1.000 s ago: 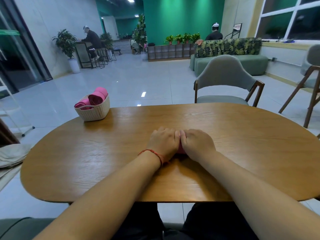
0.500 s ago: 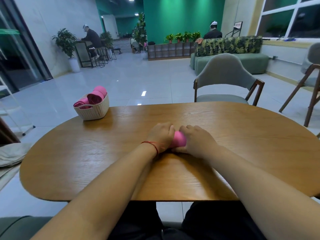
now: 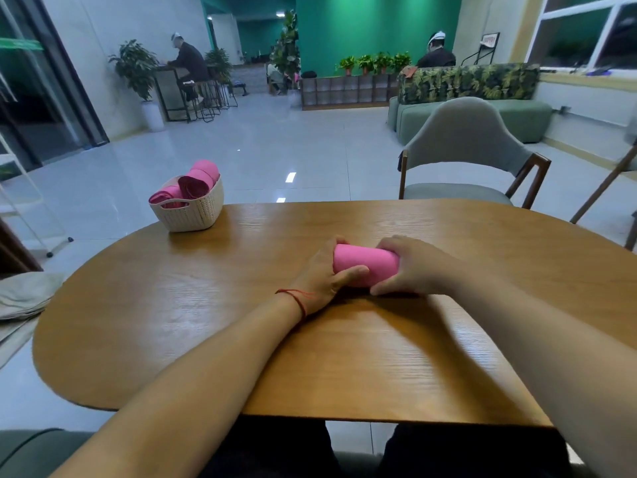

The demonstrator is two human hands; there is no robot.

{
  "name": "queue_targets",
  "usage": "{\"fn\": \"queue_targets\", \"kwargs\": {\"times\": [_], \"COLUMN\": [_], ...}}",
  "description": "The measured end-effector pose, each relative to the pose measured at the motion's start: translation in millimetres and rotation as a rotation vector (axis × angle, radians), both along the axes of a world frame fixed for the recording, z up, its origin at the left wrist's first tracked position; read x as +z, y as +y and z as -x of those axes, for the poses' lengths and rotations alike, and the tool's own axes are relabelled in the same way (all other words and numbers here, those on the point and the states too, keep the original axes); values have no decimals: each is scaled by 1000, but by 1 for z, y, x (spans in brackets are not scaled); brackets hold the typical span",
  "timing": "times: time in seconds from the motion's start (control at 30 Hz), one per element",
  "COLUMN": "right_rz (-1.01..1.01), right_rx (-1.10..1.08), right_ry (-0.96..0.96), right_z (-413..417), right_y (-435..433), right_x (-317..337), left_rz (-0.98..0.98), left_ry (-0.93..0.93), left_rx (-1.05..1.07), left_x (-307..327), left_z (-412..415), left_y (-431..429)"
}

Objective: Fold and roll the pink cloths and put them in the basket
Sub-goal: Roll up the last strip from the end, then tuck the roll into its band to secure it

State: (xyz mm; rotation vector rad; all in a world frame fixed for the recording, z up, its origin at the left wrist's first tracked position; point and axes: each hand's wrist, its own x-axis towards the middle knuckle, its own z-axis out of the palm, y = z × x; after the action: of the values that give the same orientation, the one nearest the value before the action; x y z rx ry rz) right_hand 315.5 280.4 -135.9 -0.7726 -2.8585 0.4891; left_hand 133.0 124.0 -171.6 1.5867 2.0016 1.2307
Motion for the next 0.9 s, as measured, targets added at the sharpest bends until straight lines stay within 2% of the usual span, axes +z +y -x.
{"fn": "queue_targets", "kwargs": {"times": [0.07,0.13,0.2,0.27,0.37,0.47,0.57,0.67,0.8,0.9], "right_rz": [-186,-289,-318,-297,-318,-406,-335,-229,65,247], "right_rx": [-4,-14,-16,-19,-45,-92,-66,-77,-56,-38], "right_ry": [82,168,217,238,239,264,301,313,299,206], "right_z": [-1,0,7,17,37,56,75,97,122,133], "right_y": [0,0,7,18,39,61,88,115,149,178], "right_x": [-10,-20,-28,-31,-33,-40,-43,-35,-21,-11], "left_rz": [-74,-130,-170,-180,-122,29,111,61,-1,23], "left_ry": [-8,-73,-102,-52,-54,-78,-55,-36,-25,35], "left_rx": [37,102,167,214,261,254,211,194,59,-15], "left_x": [0,2,4,4,3,8,10,2,7,12], "left_z": [3,4,10,21,48,73,96,116,138,154], "left_y": [10,21,37,55,85,113,138,159,180,192]}}
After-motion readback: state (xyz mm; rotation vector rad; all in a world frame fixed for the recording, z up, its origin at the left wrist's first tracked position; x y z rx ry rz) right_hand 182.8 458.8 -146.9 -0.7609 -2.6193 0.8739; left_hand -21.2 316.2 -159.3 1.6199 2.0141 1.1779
